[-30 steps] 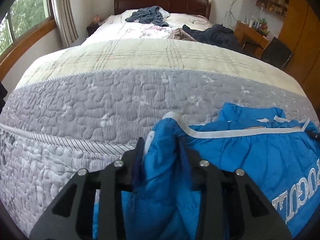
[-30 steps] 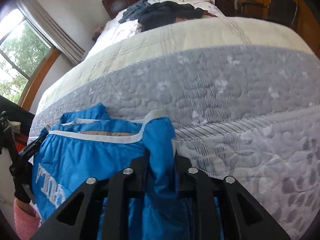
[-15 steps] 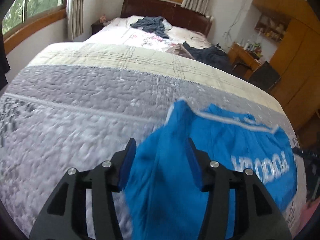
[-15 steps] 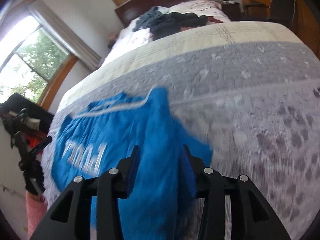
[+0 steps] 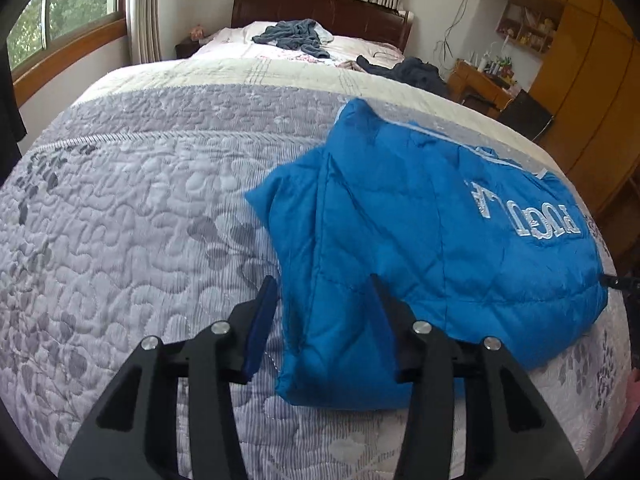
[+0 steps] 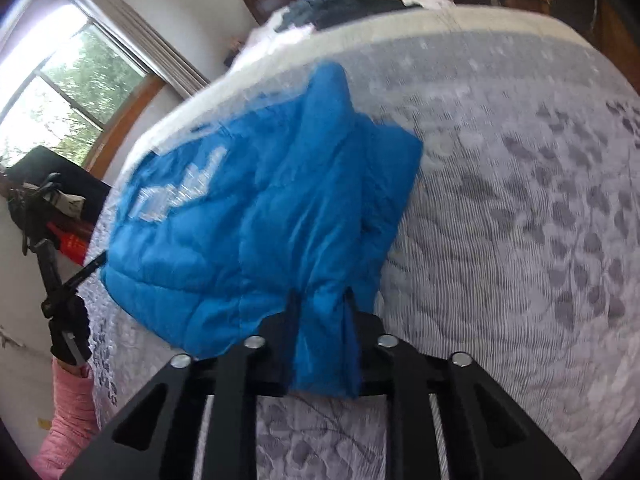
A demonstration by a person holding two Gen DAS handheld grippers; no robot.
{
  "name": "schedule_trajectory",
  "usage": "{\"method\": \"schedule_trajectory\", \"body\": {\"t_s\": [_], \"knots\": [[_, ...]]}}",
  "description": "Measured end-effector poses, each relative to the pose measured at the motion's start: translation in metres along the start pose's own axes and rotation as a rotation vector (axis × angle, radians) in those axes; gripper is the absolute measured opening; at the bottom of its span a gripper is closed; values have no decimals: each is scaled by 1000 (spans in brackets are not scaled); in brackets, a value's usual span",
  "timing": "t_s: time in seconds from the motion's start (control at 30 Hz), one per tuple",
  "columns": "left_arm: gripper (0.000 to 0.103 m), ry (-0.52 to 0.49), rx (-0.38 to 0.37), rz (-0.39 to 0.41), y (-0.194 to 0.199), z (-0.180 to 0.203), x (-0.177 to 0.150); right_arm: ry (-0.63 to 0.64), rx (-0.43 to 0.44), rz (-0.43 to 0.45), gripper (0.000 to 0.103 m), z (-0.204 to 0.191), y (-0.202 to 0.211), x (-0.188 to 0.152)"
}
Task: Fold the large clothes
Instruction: 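Grasp the folded jacket edge with both tools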
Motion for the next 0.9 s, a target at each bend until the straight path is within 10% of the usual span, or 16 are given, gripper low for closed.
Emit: {"method": "schedule_trajectory", "body": {"t_s": [0.27, 0.53, 0.9], "knots": [[51, 46, -32, -7, -6, -5, -6, 6, -10, -17, 21, 5, -7, -10], [72, 103, -68, 24, 19, -31, -1, -35, 103, 52, 68, 19, 28, 2], [73, 221, -357, -10, -36, -54, 12, -163, 278, -16, 82, 47, -4, 30]]}}
Point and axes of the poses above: each gripper's, at about its wrist camera, not at the fingertips, and y roughly against the way its jaws point, z to its right, x to its top, the point moved 2 cm from there along -y, roughly the way its jaws point, and after that the axes turned 14 degrees about -y, right-handed, at the moved point
